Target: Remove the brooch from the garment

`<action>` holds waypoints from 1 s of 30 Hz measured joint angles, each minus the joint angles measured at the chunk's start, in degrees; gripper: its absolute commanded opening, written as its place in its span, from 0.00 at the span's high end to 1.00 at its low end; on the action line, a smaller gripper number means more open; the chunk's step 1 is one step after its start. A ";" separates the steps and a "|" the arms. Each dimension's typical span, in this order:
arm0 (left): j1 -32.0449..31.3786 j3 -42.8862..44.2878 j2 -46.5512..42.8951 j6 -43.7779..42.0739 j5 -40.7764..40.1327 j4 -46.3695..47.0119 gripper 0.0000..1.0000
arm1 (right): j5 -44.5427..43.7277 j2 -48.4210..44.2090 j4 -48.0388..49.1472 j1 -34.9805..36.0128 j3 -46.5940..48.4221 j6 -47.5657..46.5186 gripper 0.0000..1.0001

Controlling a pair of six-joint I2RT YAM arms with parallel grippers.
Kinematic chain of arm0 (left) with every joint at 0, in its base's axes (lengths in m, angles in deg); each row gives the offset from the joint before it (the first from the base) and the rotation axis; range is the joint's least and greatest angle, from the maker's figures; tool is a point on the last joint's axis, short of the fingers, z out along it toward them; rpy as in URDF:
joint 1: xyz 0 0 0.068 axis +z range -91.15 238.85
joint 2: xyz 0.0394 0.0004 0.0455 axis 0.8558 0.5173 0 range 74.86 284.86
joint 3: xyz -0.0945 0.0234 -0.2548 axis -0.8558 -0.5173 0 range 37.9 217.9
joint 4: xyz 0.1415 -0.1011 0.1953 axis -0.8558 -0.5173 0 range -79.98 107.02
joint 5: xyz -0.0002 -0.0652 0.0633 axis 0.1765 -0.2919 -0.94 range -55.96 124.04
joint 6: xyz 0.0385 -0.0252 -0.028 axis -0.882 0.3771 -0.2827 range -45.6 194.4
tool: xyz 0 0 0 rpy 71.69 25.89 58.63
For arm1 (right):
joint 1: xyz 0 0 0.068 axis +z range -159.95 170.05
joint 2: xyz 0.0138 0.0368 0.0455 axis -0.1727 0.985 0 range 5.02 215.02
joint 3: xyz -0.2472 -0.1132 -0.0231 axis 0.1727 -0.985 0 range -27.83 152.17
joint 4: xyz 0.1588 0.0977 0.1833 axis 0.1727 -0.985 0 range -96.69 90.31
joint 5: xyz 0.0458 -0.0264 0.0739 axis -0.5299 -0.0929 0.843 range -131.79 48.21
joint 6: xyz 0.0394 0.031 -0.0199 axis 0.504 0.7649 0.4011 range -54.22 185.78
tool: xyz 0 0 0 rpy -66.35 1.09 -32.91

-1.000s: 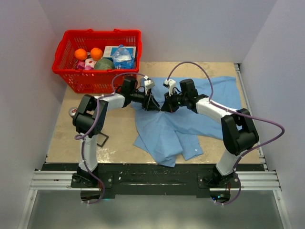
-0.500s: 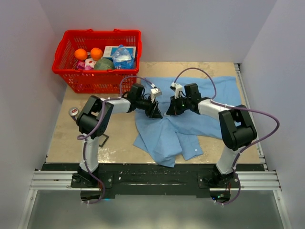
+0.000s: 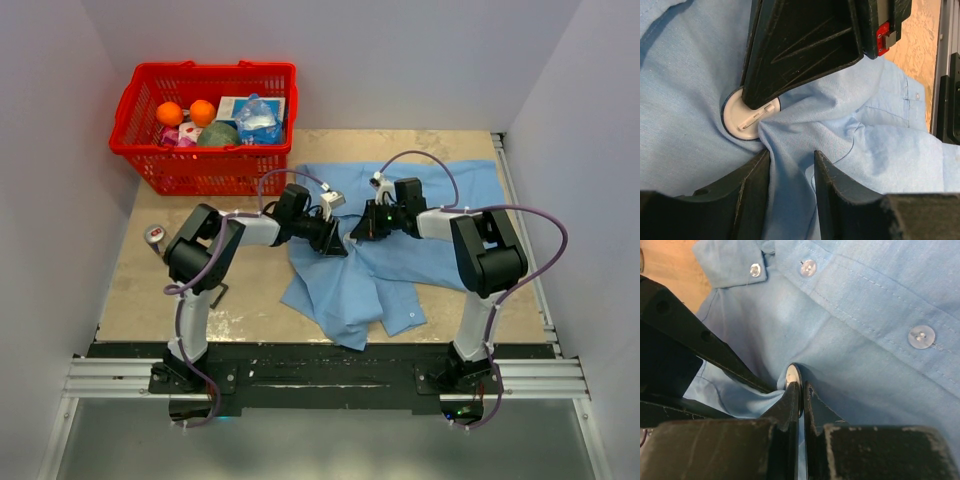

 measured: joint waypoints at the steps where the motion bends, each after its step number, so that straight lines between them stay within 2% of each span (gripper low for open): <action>1: 0.04 0.00 -0.07 0.07 0.00 0.00 0.56 | 0.24 0.00 0.04 -0.02 0.09 0.02 1.00; 11: 5.64 -0.35 -10.71 -1.64 1.68 -5.25 0.55 | 5.88 -0.83 1.09 0.00 0.55 -0.17 1.00; 15: 7.48 -0.35 -13.29 -3.10 1.01 -6.88 0.50 | 7.72 -0.83 3.91 0.35 0.52 1.46 1.00; 23: 6.10 0.42 -8.63 -3.13 1.03 -6.93 0.41 | 10.71 -0.50 6.71 1.97 1.79 2.67 1.00; 30: 5.90 3.87 -3.41 -7.72 2.05 -7.87 0.42 | 12.59 -0.50 3.91 1.95 1.88 -1.90 1.00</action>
